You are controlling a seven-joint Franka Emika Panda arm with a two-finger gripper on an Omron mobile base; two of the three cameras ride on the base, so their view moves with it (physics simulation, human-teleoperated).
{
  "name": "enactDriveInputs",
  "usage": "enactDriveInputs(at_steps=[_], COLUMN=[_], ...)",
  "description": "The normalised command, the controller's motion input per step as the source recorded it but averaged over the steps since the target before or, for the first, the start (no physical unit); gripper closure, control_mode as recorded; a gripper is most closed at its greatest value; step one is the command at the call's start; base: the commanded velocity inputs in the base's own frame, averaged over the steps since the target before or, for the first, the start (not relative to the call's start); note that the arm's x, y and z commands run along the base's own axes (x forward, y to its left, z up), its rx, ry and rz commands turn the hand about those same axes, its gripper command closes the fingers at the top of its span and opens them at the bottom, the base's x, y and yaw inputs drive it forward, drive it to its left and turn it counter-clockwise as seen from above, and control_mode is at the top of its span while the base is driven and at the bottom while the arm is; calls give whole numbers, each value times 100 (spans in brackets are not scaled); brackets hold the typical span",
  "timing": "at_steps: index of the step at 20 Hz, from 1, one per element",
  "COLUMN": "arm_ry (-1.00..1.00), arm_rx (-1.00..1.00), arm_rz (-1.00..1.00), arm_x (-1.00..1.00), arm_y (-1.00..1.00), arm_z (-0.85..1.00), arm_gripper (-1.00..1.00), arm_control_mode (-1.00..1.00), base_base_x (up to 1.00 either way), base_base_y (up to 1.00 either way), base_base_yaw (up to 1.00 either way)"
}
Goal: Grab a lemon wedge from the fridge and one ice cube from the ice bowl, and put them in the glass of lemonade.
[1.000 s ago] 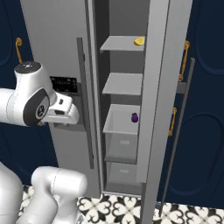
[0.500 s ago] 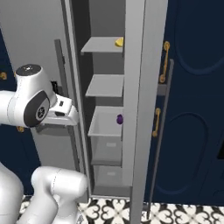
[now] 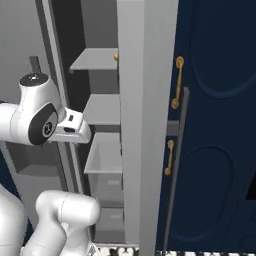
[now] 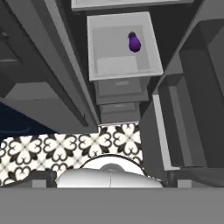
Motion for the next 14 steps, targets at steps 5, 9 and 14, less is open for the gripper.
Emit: enactDriveInputs(at_steps=[5,9,14], arm_ry=[0,0,-1], arm_rx=[0,0,0], arm_rz=[0,0,2], arm_x=[0,0,0], arm_y=[0,0,-6], arm_z=[0,0,0], arm_gripper=[-100,-100,-100], arm_control_mode=[100,100,-100], base_base_x=[71,53,13], base_base_y=[-19,-43,-31], base_base_yaw=[0,0,2])
